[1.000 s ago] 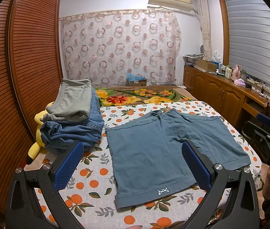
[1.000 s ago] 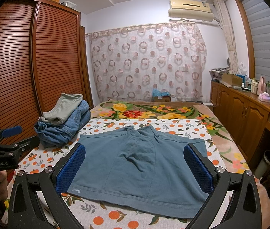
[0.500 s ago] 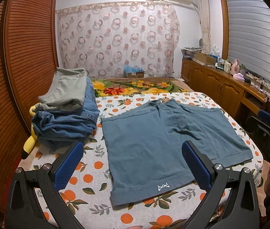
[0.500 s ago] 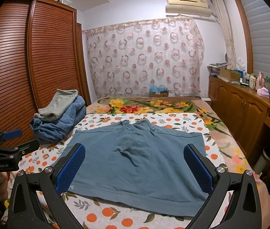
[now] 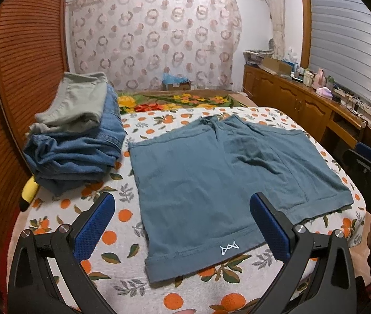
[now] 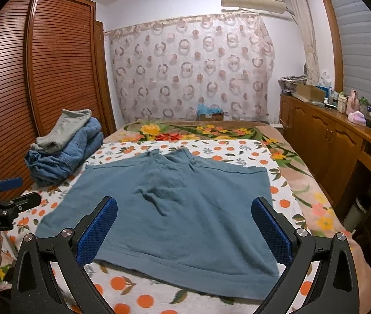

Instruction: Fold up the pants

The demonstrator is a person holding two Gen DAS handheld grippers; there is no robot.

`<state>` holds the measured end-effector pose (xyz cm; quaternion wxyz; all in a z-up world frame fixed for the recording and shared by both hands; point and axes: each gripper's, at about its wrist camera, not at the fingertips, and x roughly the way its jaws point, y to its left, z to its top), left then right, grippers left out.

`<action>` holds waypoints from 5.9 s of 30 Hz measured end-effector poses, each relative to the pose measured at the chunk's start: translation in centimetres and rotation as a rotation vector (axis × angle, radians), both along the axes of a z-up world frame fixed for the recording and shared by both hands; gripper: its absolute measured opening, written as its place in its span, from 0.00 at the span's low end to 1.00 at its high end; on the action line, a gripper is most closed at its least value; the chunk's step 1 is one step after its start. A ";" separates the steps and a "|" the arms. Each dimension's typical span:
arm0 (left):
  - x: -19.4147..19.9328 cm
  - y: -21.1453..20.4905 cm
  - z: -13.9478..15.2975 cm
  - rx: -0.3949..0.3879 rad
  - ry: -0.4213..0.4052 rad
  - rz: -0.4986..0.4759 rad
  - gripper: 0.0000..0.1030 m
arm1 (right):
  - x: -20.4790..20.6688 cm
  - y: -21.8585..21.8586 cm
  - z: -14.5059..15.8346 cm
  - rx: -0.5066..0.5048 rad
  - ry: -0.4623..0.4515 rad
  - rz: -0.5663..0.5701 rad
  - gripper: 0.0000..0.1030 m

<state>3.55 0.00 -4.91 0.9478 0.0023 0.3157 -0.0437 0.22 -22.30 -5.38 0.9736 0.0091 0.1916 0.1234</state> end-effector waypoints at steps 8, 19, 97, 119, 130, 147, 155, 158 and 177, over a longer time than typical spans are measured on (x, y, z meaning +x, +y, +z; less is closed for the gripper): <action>0.8 1.1 -2.7 -0.005 0.064 -0.012 1.00 | 0.9 -0.4 -0.9 -0.024 0.058 -0.017 0.97; 0.7 3.7 -6.0 -0.043 0.145 -0.010 0.81 | 0.9 -0.1 -0.8 -0.030 0.130 -0.011 0.96; 5.8 -3.6 -0.1 -0.027 0.023 -0.229 0.77 | 2.1 -0.2 1.0 -0.057 0.159 0.159 0.42; 4.6 -0.9 -7.0 -0.039 0.197 -0.176 0.77 | 6.2 4.5 -1.0 -0.064 0.263 0.312 0.32; 4.4 -0.9 -7.1 -0.032 0.188 -0.176 0.77 | 6.9 5.6 -1.3 -0.070 0.297 0.324 0.20; 5.0 -2.6 -4.3 -0.035 0.136 -0.219 0.77 | 2.8 2.1 2.9 -0.088 0.102 0.246 0.10; 5.4 -4.4 -3.6 -0.025 0.122 -0.253 0.77 | 0.1 -0.2 3.6 -0.096 0.062 0.168 0.10; 5.6 -5.3 -3.3 -0.020 0.117 -0.270 0.77 | -0.8 -0.8 3.6 -0.090 0.059 0.143 0.10; 6.2 -10.1 -3.7 0.015 0.142 -0.353 0.77 | -4.0 -0.7 3.1 -0.060 0.078 0.062 0.10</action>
